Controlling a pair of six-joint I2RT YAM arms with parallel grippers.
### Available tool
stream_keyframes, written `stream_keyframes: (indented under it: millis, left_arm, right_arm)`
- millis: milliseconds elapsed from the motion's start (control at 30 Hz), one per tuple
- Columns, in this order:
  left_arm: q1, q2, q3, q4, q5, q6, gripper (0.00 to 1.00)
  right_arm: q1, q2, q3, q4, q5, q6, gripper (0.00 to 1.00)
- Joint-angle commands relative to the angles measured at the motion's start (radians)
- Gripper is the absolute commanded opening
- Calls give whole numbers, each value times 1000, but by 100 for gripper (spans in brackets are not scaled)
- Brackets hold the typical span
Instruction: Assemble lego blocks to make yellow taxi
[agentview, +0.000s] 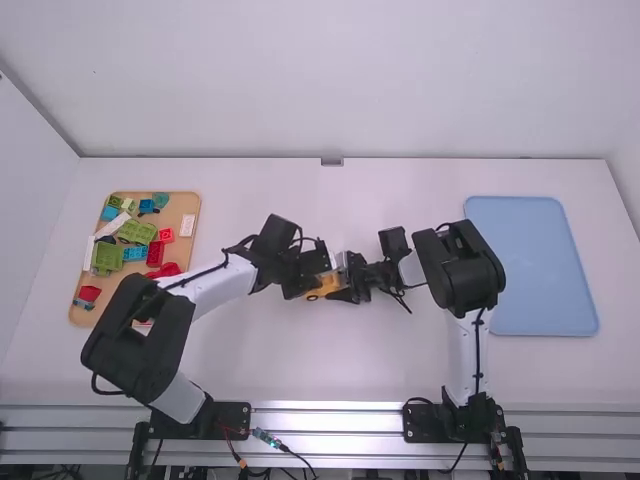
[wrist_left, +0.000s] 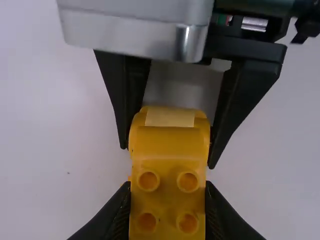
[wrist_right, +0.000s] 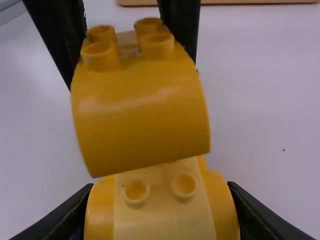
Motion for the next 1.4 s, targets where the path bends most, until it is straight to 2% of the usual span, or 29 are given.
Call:
stream_keyframes:
  millis: [0,367,667,967,1100,1367]
  left_arm:
    - [7,8,21,-4,13,47,1]
    - [8,52,26,9,7,81,2]
    - [3,164,164,-152,16,143,2]
    - [2,164,148,-138,32,136,2]
    - [6,164,118,-117,94,160,2]
    - [-5,164,89,-90,91,159,2]
  right_arm:
    - [4,23,-1,-13,69,30,51]
    - [6,23,-9,-6,71,27,47]
    - [-18,23,-105,214,76,107,47]
    - [-28,23,-159,342,73,145,47]
    - [-27,23,-135,319,89,189,47]
    - [-3,23,-76,172,90,109,47]
